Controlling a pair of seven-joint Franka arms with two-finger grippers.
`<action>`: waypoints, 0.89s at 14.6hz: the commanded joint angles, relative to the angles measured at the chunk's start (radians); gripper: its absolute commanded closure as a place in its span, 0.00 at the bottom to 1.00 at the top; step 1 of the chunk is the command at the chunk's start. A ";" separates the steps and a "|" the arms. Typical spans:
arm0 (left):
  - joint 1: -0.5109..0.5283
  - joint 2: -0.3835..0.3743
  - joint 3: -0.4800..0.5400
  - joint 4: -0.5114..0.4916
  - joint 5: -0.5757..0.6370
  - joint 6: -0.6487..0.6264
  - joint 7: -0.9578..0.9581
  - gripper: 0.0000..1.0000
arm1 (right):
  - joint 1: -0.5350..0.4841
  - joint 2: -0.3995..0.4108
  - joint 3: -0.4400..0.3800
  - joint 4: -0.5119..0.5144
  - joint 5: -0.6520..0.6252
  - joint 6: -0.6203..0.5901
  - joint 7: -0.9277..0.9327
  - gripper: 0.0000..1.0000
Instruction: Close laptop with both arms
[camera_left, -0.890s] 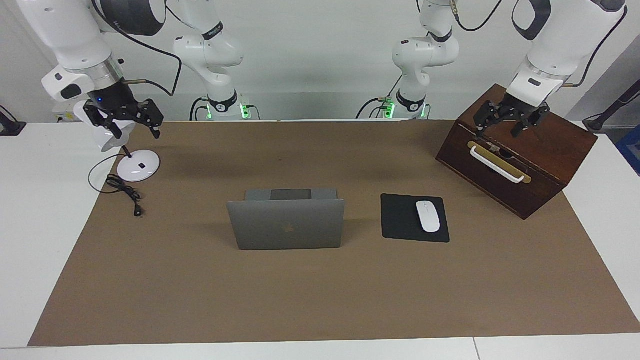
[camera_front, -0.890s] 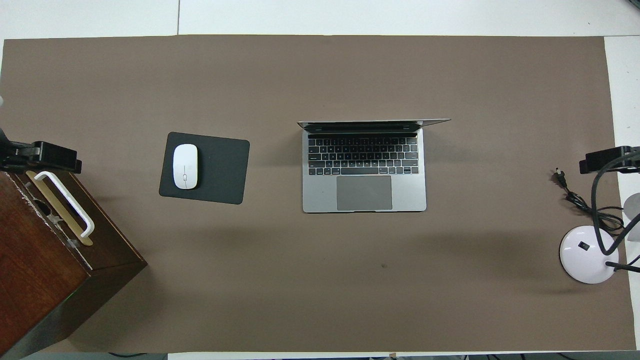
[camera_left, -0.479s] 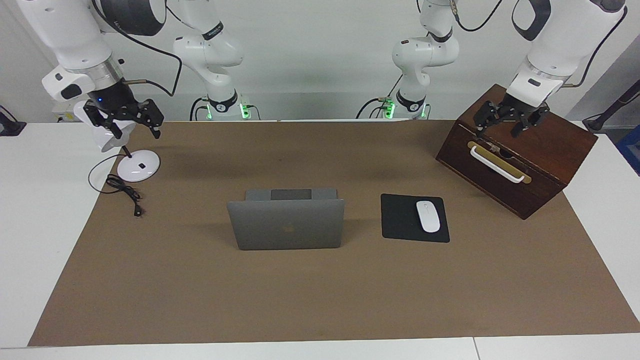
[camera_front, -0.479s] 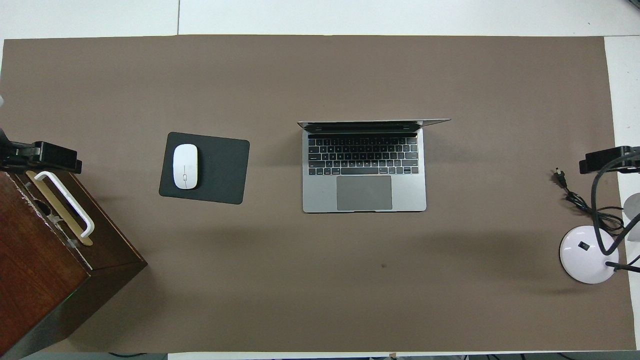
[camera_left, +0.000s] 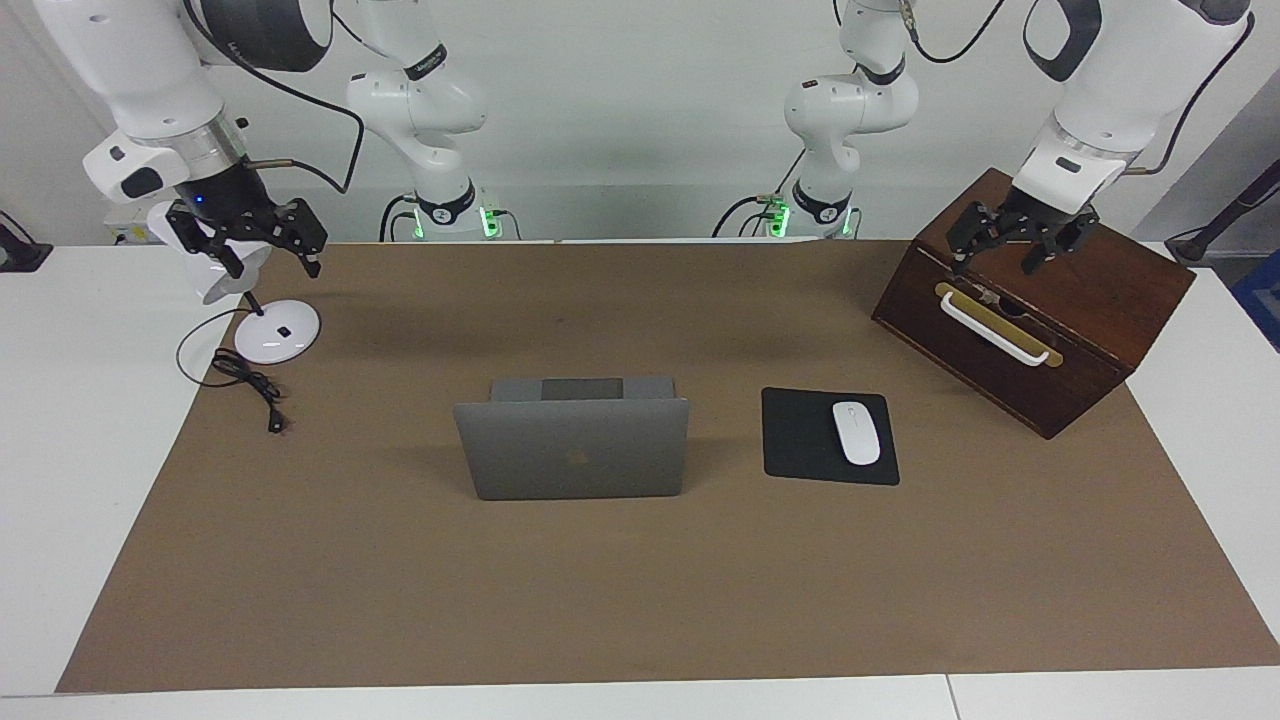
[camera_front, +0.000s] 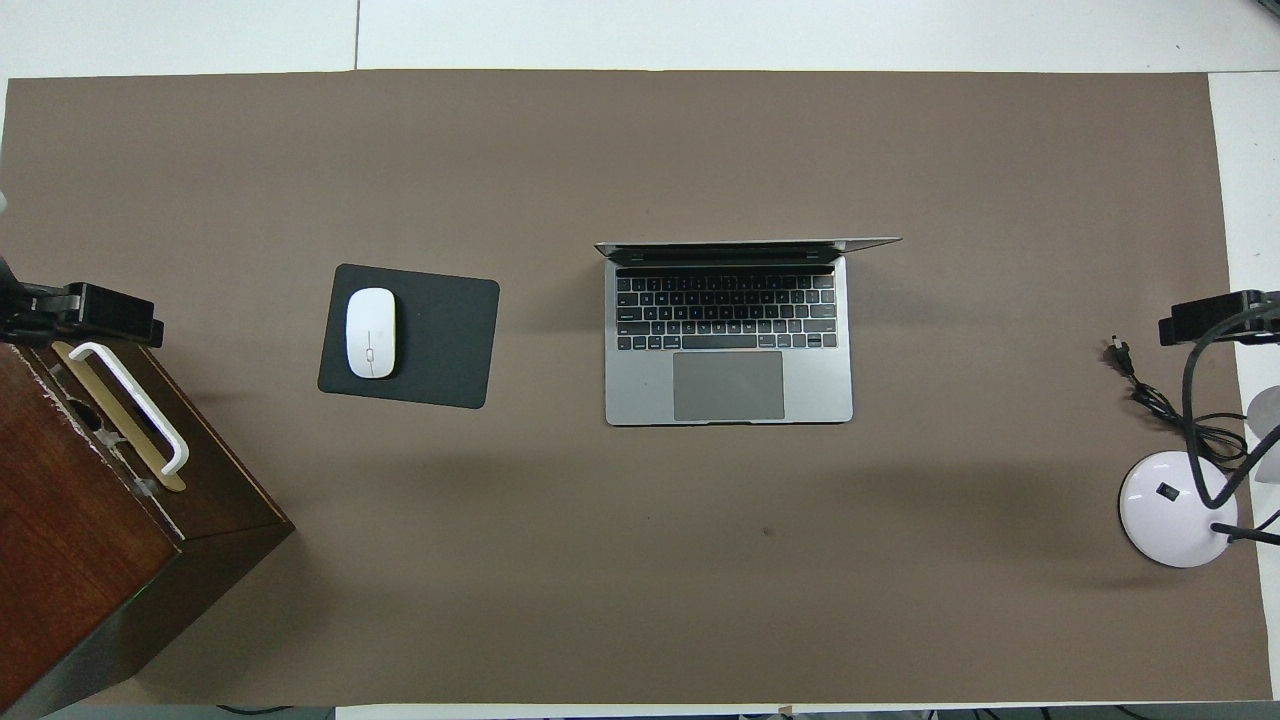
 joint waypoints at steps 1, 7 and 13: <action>-0.011 -0.029 0.009 -0.035 0.021 0.017 -0.012 0.00 | -0.006 -0.025 0.007 -0.034 0.001 0.033 0.001 0.00; -0.011 -0.027 0.007 -0.029 0.019 0.034 -0.026 1.00 | 0.002 -0.025 0.010 -0.034 0.001 0.034 0.009 0.00; -0.003 -0.021 0.007 -0.029 -0.028 0.091 -0.031 1.00 | -0.001 -0.025 0.013 -0.032 0.002 0.034 0.009 0.00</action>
